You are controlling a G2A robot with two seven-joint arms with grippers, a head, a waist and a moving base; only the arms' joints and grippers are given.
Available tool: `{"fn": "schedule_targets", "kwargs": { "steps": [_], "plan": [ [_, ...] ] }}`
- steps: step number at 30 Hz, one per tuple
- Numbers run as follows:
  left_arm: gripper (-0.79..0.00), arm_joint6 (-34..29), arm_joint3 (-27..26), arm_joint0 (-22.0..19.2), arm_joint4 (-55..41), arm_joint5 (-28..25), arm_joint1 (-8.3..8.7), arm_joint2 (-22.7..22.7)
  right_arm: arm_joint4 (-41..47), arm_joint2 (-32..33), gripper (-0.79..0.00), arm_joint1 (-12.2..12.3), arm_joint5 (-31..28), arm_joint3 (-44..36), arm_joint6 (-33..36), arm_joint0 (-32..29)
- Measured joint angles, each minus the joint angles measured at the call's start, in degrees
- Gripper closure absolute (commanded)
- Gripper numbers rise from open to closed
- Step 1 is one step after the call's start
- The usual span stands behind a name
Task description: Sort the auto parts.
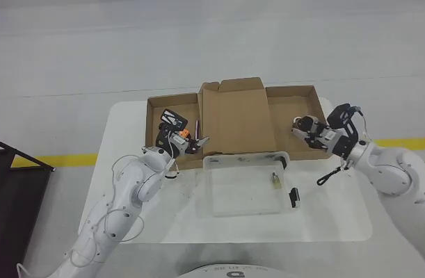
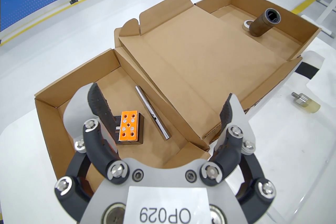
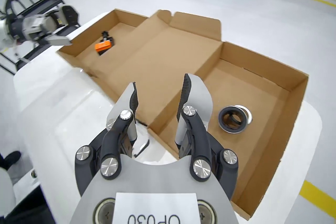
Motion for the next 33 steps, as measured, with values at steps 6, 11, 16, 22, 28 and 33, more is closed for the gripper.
{"fn": "schedule_targets", "kwargs": {
  "steps": [6, 11, 16, 22, 28, 33],
  "plan": [
    [-0.785, 0.0, 0.0, 0.0, 0.0, 0.0, 0.0, 0.0, -0.41, 4.6, -0.785, 0.29, -5.89, -6.98, -0.84, -6.16],
    [-0.785, 0.0, 0.0, 0.0, 0.0, 0.0, 0.0, 0.0, 2.04, 5.09, -0.785, 0.33, -6.83, -6.98, -0.12, -6.4],
    [-0.785, 0.0, 0.0, 0.0, 0.0, 0.0, 0.0, 0.0, 1.88, 5.03, -0.785, 0.32, -6.77, -7.04, -0.16, -6.4],
    [-0.785, 0.0, 0.0, 0.0, 0.0, 0.0, 0.0, 0.0, -8.83, 3.15, -0.785, 0.25, -5.66, -13.22, 4.13, -5.22],
    [-0.785, 0.0, 0.0, 0.0, 0.0, 0.0, 0.0, 0.0, -23.5, 0.17, -0.785, 0.24, -6.25, -17.27, 7.82, -4.85],
    [-0.785, 0.0, 0.0, 0.0, 0.0, 0.0, 0.0, 0.0, -31.76, -3.53, -0.708, 0.0, -6.1, -19.14, 8.81, -4.31]
  ]
}}
